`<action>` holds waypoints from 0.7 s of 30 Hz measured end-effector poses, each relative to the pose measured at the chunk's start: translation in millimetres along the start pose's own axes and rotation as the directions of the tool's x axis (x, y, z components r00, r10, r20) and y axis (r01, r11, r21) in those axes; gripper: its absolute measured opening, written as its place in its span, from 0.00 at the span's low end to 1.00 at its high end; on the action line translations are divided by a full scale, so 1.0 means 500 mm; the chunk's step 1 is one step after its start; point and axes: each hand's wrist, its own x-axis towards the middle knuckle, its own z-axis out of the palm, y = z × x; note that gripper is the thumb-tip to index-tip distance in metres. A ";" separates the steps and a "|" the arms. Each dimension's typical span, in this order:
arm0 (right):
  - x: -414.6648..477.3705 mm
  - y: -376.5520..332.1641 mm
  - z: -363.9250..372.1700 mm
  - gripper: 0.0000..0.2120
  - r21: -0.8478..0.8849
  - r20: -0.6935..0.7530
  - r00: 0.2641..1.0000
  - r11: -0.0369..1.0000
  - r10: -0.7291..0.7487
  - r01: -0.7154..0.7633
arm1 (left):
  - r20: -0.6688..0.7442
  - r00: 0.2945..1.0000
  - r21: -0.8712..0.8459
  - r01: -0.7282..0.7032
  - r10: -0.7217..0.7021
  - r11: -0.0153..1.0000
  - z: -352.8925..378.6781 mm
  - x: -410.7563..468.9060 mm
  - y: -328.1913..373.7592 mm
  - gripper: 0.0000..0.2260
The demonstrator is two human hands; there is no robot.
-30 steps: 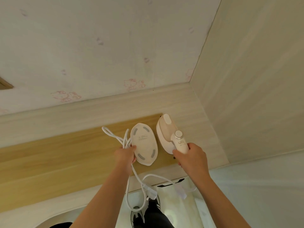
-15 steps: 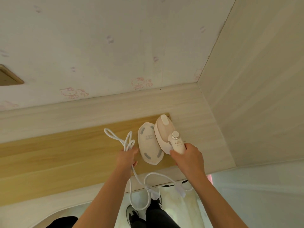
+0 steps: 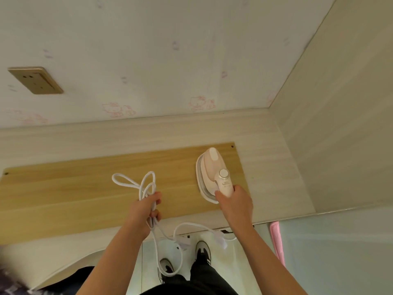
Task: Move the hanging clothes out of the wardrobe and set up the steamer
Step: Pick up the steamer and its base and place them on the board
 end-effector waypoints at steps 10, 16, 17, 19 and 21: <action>-0.013 0.004 0.029 0.13 -0.052 -0.029 0.999 0.998 0.030 -0.032 | 0.042 0.999 -0.063 0.008 -0.005 0.998 -0.048 -0.014 0.017 0.04; -0.011 0.010 0.028 0.17 -0.070 0.026 1.000 0.998 0.000 0.002 | 0.080 0.997 -0.137 0.027 -0.016 0.990 -0.069 -0.033 0.038 0.07; -0.012 0.008 0.026 0.18 -0.093 0.037 0.999 0.996 -0.011 0.014 | 0.088 0.996 -0.157 0.034 -0.020 0.987 -0.074 -0.037 0.043 0.08; -0.017 0.003 0.022 0.21 -0.167 0.059 0.998 0.985 -0.022 0.032 | 0.109 0.994 -0.200 0.045 -0.024 0.979 -0.083 -0.046 0.058 0.10; -0.027 -0.005 0.019 0.23 -0.285 0.045 0.997 0.956 -0.060 0.070 | 0.134 0.991 -0.229 0.042 -0.011 0.972 -0.093 -0.057 0.076 0.11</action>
